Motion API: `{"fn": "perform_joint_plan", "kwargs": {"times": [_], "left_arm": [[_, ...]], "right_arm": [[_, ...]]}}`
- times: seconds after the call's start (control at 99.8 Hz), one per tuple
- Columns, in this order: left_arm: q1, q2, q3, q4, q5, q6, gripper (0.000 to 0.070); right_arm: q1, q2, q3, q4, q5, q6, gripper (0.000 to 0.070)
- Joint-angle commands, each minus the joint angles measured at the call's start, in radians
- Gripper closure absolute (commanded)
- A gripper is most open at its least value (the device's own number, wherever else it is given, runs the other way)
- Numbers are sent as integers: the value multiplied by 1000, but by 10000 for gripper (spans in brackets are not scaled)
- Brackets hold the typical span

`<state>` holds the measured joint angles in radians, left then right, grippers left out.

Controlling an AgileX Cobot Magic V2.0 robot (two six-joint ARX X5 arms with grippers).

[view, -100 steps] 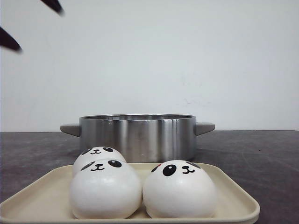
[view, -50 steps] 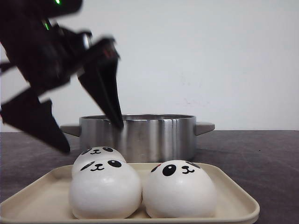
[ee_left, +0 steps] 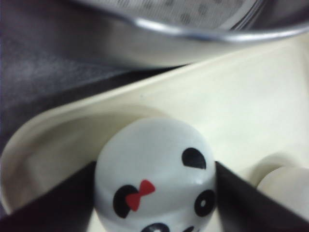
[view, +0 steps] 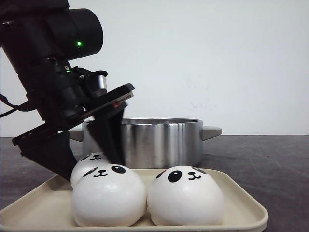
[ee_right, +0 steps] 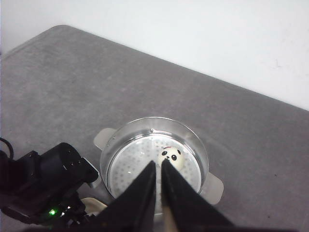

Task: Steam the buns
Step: 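Lower the left gripper onto the remaining farther panda bun and grasp it, then carry the bun with the left gripper into the pot and open it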

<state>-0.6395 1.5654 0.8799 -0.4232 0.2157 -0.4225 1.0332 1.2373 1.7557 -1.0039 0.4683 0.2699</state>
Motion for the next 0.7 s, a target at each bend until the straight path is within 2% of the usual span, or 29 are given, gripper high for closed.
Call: {"fn": "perform_joint_plan", "kwargs": {"times": [0.0, 0.16, 0.25, 0.391, 0.521, 0.691], "left_arm": [[-9, 21, 11, -8, -9, -13, 694], [-16, -51, 43, -37, 3, -16, 690], [-34, -138, 91, -63, -2, 14, 690], [-59, -272, 188, -49, -92, 49, 690], [-50, -297, 314, -23, -167, 103, 690], [14, -218, 472, -9, -183, 180, 690]], "right_arm": [[12, 8, 19, 5, 5, 15, 688], [12, 9, 19, 0, 8, 14, 688], [12, 9, 18, 0, 13, 11, 688], [12, 9, 18, 1, 12, 11, 688], [12, 9, 18, 5, 11, 11, 688], [12, 10, 18, 10, 11, 10, 688]]}}
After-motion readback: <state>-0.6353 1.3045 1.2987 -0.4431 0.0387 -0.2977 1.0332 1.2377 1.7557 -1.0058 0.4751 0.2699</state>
